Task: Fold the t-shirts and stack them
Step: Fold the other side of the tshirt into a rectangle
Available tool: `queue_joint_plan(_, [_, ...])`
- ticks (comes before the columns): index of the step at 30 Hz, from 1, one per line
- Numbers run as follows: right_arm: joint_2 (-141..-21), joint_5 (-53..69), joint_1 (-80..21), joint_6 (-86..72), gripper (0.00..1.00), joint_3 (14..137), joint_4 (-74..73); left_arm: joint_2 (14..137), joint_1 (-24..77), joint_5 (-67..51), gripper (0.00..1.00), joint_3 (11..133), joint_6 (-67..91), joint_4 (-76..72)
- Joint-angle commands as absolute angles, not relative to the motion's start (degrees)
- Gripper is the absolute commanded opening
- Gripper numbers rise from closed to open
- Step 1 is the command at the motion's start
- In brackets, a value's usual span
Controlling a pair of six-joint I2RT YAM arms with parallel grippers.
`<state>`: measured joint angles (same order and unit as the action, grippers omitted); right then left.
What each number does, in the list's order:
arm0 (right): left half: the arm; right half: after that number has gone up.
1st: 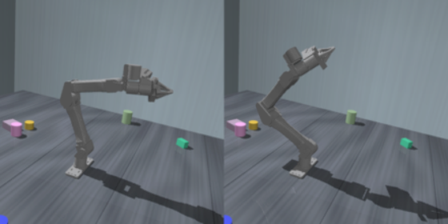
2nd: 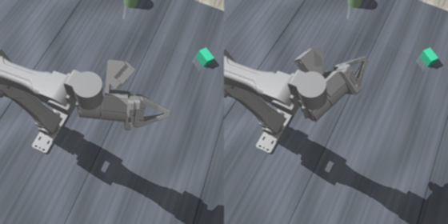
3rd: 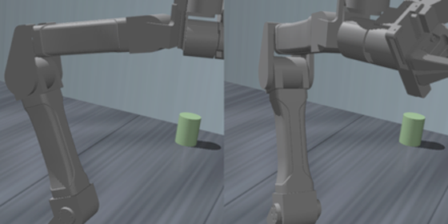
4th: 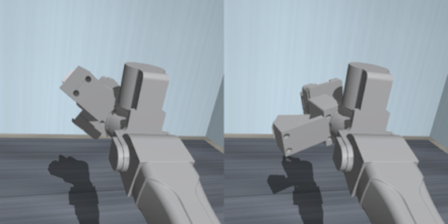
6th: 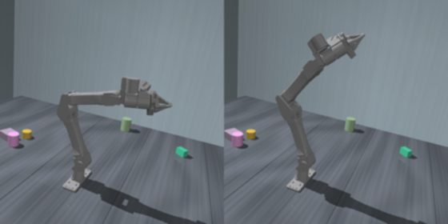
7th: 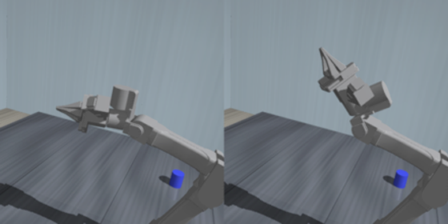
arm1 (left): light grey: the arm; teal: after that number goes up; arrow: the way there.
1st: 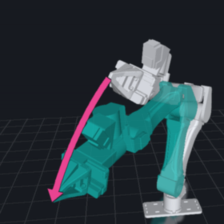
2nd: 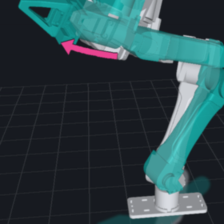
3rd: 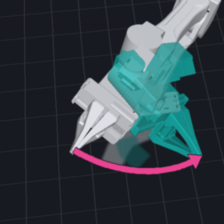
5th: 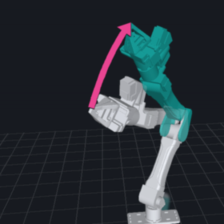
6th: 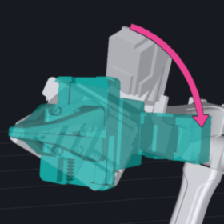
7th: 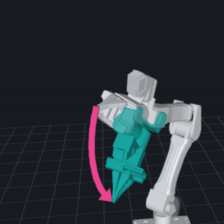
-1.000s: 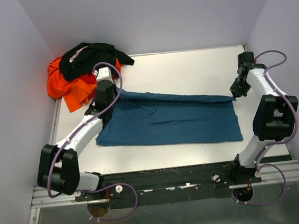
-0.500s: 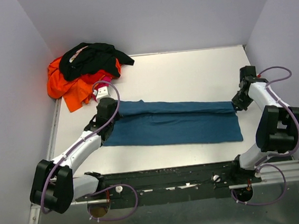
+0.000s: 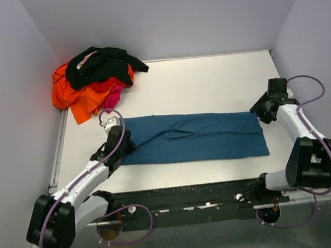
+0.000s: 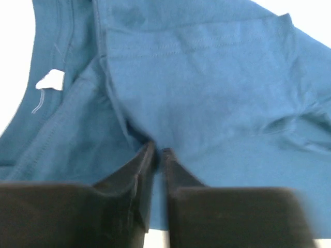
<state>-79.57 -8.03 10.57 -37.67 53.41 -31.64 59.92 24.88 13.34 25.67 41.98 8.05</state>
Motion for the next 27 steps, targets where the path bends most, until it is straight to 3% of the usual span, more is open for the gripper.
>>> queue_joint_plan(1, [-76.91, 6.66, 5.73, -33.14, 0.56, 49.67, -21.55, 57.48, 25.14, 10.28, 0.54, 23.29, 44.73, 11.33])
queue_joint_plan(3, [-76.73, 10.7, 0.38, -32.17, 0.56, 49.66, -17.86, 57.39, 25.14, 10.46, 0.68, 23.2, 44.74, 12.21])
queue_joint_plan(7, [-82.33, 18.88, -11.4, -32.17, 0.58, 55.0, -13.63, 55.73, 25.05, 13.0, 0.72, 25.74, 43.07, 14.5])
queue_joint_plan(15, [-97.63, 21.18, -25.65, -36.21, 0.58, 68.8, -9.05, 60.11, 16.71, 14.85, 0.68, 33.13, 44.73, 10.99])
queue_joint_plan(27, [-118.03, 23.38, -33.57, -37.35, 0.57, 87.88, -10.46, 81.9, 11.87, 15.91, 0.53, 50.09, 46.14, 9.14])
